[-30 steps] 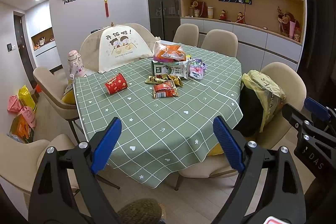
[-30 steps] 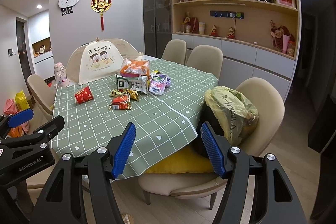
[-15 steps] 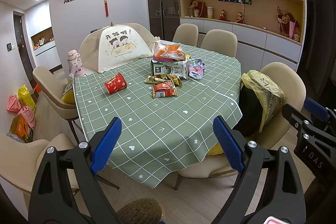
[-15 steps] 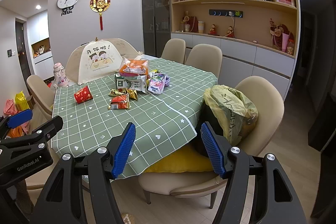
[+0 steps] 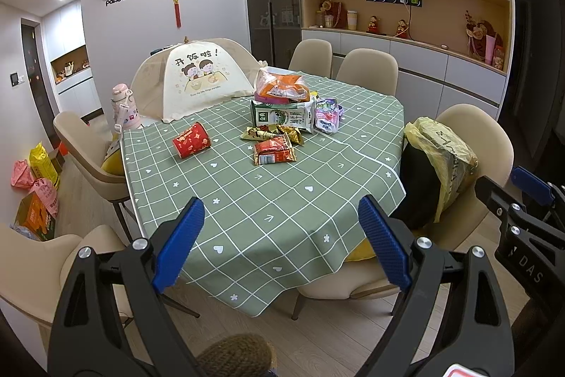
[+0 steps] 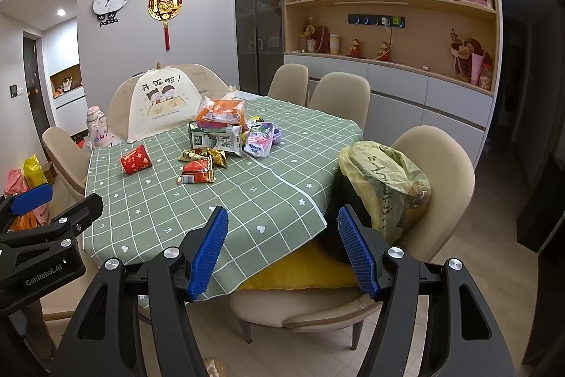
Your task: Collect trash
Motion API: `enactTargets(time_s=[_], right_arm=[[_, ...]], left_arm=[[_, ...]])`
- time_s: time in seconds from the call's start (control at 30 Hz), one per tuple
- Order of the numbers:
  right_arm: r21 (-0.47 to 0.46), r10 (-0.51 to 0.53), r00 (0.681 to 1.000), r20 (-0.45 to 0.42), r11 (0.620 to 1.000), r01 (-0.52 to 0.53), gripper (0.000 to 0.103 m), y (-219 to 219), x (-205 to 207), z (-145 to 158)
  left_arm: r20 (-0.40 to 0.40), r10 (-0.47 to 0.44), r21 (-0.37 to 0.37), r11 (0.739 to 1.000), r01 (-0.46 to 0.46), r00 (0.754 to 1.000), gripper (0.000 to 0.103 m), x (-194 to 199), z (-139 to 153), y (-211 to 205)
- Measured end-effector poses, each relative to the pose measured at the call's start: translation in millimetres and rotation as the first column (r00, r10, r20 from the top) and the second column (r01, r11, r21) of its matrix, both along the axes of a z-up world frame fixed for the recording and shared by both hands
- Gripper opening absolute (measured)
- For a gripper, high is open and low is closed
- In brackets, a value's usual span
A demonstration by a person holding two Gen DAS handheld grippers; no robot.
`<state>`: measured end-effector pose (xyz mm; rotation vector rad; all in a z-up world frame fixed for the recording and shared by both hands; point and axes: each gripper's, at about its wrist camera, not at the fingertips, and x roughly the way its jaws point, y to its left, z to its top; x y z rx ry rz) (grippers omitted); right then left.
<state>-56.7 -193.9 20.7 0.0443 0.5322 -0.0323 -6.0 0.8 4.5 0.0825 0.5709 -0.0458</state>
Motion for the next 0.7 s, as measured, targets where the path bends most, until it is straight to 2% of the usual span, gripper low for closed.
enactTargets(time_s=[0.47,0.7], right_arm=[[0.0,-0.001,1.0,-0.006,1.0,0.001,0.062,0,2,-2],[-0.003,-0.004,1.0,-0.012,1.0,0.004,0.062,1,10,-6]], left_arm=[[-0.01,0.003,-0.005,1.0,-0.003,1.0,0.085,8,-4,-1],[-0.02,0.004,-0.005,1.0,-0.004,1.0,0.085,22,-8,11]])
